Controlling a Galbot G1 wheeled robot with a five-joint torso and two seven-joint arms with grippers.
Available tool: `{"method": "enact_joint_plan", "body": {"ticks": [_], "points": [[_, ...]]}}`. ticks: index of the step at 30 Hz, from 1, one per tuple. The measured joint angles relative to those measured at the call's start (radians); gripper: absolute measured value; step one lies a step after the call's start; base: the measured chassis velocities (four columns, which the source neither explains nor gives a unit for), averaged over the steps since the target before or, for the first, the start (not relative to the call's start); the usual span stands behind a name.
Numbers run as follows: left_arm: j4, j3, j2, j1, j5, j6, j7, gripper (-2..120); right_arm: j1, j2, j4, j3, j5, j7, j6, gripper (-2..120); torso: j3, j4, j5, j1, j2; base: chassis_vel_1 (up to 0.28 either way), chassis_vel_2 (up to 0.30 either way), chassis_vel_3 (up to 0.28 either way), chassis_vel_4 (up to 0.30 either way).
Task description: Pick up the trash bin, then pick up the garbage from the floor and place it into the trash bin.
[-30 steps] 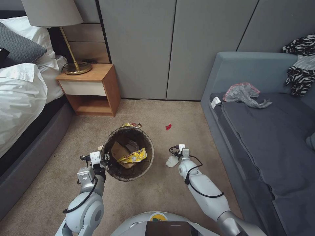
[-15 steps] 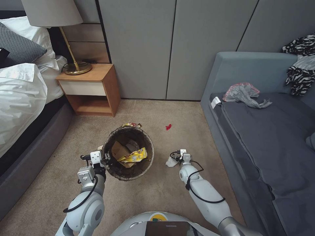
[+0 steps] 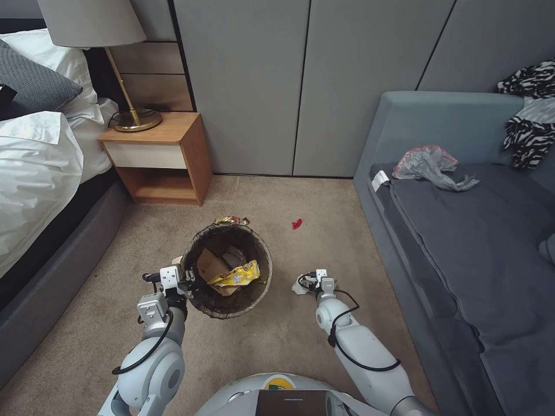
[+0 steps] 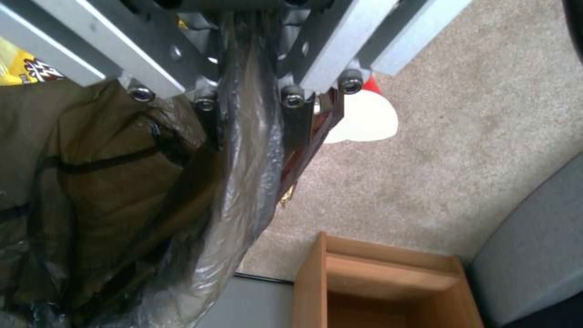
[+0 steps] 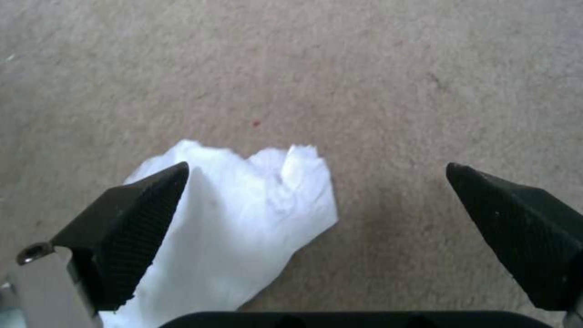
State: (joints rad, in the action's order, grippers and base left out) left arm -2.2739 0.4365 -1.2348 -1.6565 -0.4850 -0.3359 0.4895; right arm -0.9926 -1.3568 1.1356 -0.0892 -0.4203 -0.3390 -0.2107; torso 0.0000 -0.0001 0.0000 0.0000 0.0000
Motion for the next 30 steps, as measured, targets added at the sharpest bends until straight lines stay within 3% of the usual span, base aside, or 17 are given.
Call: {"method": "enact_joint_plan", "body": {"ticks": [30], "points": [[0.001, 0.002, 0.003, 0.006, -0.002, 0.002, 0.001, 0, -0.019, -0.012, -0.008, 0.026, 0.021, 0.025, 0.002, 100, 0.000, 0.0000, 0.0000, 0.000, 0.000, 0.000, 0.000, 0.000, 0.000]]}}
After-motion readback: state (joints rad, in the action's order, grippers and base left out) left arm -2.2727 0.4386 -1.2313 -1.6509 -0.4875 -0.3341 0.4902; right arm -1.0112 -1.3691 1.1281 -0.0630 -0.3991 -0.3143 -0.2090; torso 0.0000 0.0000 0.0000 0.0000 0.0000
